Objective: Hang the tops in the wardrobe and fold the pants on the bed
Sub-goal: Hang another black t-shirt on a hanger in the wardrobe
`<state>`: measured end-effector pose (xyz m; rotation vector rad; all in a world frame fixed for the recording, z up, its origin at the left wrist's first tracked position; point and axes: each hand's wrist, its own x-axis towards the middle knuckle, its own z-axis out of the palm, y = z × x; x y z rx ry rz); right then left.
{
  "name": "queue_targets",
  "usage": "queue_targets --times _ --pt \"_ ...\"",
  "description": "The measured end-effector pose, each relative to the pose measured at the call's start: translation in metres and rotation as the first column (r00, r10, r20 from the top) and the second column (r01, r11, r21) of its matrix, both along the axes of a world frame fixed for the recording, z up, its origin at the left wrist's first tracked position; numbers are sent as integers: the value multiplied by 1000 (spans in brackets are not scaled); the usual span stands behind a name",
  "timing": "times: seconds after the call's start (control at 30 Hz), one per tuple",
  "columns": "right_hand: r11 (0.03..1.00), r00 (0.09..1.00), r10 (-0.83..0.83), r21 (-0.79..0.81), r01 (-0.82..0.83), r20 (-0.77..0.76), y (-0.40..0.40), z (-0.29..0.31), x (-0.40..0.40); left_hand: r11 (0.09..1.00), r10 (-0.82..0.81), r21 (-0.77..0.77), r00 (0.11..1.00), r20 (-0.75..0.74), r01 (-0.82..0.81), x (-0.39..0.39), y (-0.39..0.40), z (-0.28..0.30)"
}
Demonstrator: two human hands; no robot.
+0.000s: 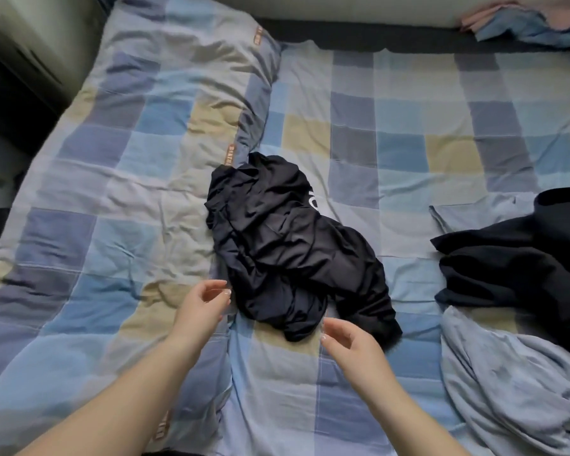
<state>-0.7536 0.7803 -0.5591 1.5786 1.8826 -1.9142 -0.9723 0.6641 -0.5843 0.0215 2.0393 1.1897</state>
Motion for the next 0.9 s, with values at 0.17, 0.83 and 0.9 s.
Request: queue_targets --times 0.17,0.83,0.9 --pt "992 989 128 5 -129 69 1 -79 -46 992 119 29 993 28 -119 -31 6 -82" --pt "943 962 255 245 -226 -93 13 -112 -174 853 -344 304 894 -287 425 -35 34 -75" --pt "955 963 222 231 -184 -151 15 -88 -173 851 -346 334 911 -224 405 -40 29 -56"
